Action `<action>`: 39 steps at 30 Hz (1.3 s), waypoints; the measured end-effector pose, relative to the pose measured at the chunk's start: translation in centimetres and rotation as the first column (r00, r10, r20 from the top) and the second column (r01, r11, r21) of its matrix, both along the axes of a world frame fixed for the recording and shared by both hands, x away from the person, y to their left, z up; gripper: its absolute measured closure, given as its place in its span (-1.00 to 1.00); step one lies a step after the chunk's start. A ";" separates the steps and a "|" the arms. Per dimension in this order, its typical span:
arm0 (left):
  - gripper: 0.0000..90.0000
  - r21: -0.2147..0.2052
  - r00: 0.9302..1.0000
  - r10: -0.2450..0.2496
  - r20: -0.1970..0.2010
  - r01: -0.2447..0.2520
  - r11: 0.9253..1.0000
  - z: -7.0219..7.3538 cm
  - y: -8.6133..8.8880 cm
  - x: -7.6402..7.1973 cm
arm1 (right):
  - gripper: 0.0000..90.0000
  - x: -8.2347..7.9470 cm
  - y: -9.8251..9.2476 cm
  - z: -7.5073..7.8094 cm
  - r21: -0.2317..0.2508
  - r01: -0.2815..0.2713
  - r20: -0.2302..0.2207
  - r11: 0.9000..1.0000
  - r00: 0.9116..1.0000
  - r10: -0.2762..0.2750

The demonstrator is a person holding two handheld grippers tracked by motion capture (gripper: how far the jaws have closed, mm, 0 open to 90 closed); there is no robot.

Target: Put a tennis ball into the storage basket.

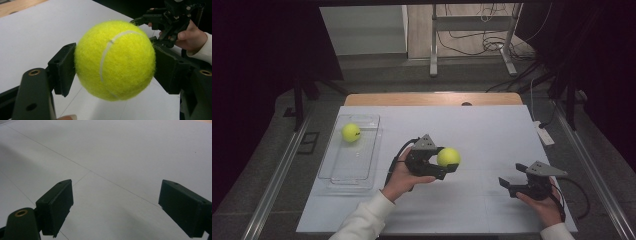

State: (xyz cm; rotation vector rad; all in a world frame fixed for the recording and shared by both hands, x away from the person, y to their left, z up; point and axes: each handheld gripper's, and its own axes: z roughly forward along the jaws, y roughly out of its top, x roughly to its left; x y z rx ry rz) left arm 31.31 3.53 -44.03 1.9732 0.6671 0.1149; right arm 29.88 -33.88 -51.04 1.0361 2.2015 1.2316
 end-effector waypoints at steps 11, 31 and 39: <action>-0.41 -0.030 0.998 0.053 0.020 -0.053 0.998 1.1 2.0 0.3 | -0.72 0.0 0.0 0.0 -0.002 0.000 0.002 1.000 1.000 0.000; -0.41 -0.049 0.994 0.103 0.041 -0.101 0.994 1.9 3.5 0.5 | -0.72 0.0 0.0 0.0 -0.002 0.000 -0.001 1.000 1.000 0.000; -0.41 -0.056 0.991 0.125 0.044 -0.123 0.991 2.1 4.0 0.6 | -0.72 0.0 0.0 0.0 -0.001 0.001 0.000 1.000 1.000 -0.001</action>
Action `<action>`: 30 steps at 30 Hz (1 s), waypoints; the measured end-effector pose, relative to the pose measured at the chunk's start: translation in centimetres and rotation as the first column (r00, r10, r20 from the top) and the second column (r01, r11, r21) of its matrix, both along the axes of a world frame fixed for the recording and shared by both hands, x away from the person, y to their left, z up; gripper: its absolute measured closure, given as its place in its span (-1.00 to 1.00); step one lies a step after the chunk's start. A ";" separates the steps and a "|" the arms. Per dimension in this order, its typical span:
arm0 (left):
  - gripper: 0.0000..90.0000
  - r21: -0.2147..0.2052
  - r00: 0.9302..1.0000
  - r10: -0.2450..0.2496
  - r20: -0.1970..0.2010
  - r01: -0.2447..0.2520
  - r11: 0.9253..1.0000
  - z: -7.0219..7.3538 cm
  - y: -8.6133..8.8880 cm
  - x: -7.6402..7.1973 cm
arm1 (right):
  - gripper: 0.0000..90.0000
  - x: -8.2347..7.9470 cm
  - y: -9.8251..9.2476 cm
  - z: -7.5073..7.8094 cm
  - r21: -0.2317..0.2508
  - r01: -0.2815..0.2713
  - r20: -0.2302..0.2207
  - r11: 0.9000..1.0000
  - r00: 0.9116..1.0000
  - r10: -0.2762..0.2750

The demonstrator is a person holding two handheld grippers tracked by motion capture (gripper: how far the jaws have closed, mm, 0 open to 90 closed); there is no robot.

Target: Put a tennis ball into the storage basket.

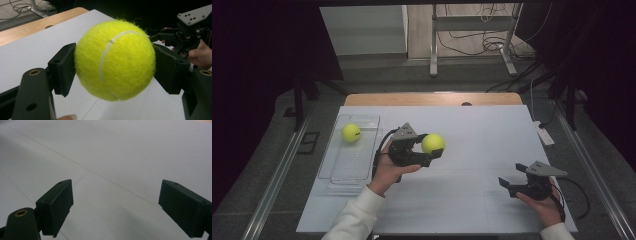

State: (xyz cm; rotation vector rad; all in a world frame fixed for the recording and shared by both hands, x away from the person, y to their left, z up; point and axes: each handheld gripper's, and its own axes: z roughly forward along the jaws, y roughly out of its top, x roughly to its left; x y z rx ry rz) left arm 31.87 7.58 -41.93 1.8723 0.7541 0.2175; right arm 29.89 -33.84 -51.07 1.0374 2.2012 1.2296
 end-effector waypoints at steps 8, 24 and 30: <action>-0.41 -0.002 1.000 0.023 0.004 -0.023 1.000 0.2 0.6 0.0 | -0.72 0.0 0.0 0.0 -0.002 0.000 0.000 1.000 1.000 0.000; -0.41 -0.008 0.998 0.064 0.010 -0.064 0.998 0.6 2.5 -0.4 | -0.72 0.1 0.0 -0.1 -0.009 0.005 -0.003 1.000 1.000 -0.005; -0.41 -0.010 0.997 0.083 0.003 -0.083 0.997 0.6 3.4 -0.4 | -0.72 0.2 0.0 -0.1 -0.006 0.007 -0.005 1.000 1.000 -0.007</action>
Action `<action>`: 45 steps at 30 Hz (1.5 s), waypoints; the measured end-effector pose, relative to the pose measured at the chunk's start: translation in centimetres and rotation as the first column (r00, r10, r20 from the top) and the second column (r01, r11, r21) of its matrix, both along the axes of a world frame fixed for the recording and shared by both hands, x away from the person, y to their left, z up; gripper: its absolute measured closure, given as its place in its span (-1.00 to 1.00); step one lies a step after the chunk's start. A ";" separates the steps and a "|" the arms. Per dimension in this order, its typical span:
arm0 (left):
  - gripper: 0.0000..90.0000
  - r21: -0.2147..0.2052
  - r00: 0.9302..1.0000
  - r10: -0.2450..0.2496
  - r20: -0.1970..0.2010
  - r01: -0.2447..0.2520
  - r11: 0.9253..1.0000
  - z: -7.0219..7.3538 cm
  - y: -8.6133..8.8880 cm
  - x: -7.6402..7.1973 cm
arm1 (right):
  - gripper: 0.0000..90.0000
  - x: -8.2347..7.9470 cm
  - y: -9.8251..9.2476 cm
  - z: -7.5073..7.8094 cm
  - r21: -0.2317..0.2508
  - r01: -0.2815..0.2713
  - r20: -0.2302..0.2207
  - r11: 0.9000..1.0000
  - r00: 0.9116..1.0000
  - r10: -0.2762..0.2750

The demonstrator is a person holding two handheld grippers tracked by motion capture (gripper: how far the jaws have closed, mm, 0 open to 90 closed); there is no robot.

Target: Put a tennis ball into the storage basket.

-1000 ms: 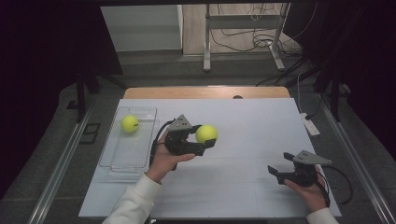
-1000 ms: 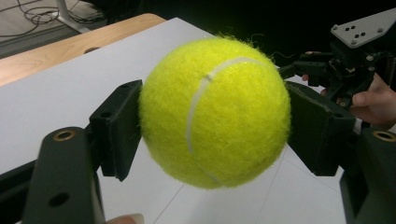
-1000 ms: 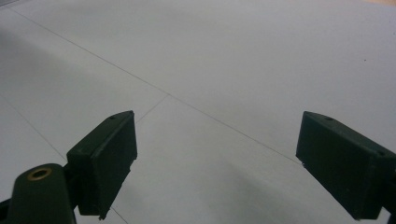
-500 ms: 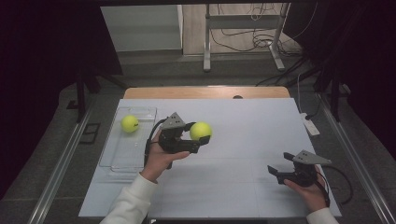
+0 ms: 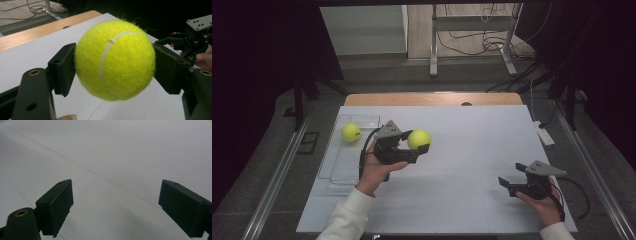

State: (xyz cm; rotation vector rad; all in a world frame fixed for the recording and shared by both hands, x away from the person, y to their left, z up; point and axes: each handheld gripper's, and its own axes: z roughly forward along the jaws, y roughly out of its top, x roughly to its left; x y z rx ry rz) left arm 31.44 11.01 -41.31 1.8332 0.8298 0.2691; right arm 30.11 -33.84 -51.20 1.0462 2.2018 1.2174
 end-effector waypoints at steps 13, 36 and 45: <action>-0.41 -0.007 0.999 0.037 0.003 -0.037 0.999 0.4 1.3 0.0 | -0.72 -0.2 -0.4 0.0 0.015 0.009 -0.001 1.000 1.000 -0.009; -0.41 0.009 0.993 0.114 -0.005 -0.114 0.993 -0.4 3.7 -0.6 | -0.72 -0.2 0.0 0.2 0.004 -0.004 0.005 1.000 1.000 0.004; -0.41 0.009 0.988 0.155 -0.001 -0.155 0.988 -0.2 5.1 -1.3 | -0.72 -0.1 0.3 0.2 -0.008 -0.007 0.007 1.000 1.000 0.007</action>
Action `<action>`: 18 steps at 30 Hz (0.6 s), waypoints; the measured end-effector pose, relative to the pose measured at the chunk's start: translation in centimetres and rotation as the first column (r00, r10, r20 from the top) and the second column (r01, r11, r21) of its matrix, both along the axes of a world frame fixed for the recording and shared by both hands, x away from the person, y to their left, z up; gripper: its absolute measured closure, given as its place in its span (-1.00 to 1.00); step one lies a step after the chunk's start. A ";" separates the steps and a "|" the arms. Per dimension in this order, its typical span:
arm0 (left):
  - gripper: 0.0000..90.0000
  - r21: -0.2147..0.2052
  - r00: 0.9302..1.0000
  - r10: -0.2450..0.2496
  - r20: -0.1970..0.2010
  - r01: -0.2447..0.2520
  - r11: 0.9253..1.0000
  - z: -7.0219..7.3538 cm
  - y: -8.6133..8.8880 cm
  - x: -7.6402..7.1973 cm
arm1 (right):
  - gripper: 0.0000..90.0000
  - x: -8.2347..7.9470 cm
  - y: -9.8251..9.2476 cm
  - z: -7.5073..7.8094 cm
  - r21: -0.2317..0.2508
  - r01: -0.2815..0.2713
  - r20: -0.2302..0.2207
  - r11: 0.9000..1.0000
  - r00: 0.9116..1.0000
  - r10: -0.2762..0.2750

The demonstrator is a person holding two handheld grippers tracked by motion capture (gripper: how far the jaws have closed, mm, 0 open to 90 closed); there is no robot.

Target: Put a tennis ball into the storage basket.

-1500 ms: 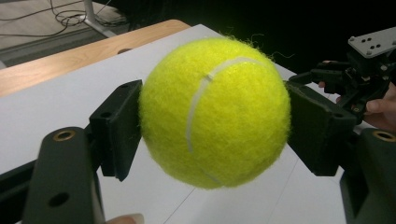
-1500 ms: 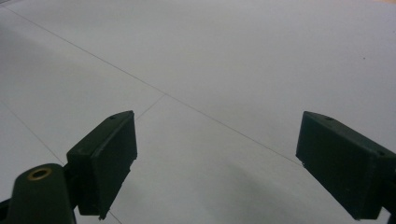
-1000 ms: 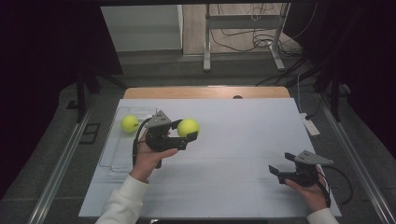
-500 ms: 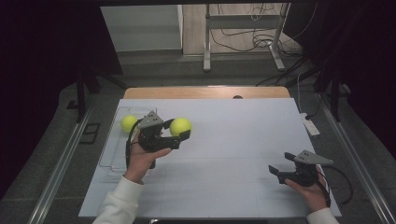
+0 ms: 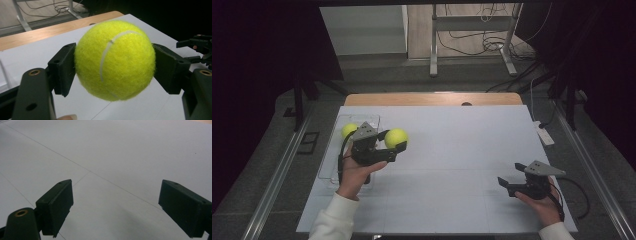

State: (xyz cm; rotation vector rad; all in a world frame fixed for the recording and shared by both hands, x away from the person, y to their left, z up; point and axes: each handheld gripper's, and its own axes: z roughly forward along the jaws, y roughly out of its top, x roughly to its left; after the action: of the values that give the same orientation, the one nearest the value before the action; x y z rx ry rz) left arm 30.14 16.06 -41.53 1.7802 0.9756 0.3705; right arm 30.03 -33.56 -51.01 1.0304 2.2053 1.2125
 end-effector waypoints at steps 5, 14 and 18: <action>-0.41 -0.003 0.999 0.032 -0.010 -0.032 0.999 0.0 0.8 -0.2 | -0.72 -0.1 -0.1 0.0 -0.002 -0.001 0.001 1.000 1.000 0.001; -0.41 0.010 0.999 0.038 -0.013 -0.038 0.999 -0.2 0.9 0.0 | -0.72 -0.2 -0.3 0.1 0.009 0.006 0.004 1.000 1.000 -0.006; -0.41 0.017 0.999 0.044 -0.013 -0.044 0.999 -0.2 1.0 0.0 | -0.72 -0.2 -0.2 0.1 0.003 0.008 0.004 1.000 1.000 -0.008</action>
State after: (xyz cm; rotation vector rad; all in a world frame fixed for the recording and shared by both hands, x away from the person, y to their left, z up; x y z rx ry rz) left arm 30.17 17.07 -41.74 1.7803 1.0251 0.3961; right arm 29.83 -33.80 -50.94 1.0354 2.1949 1.2139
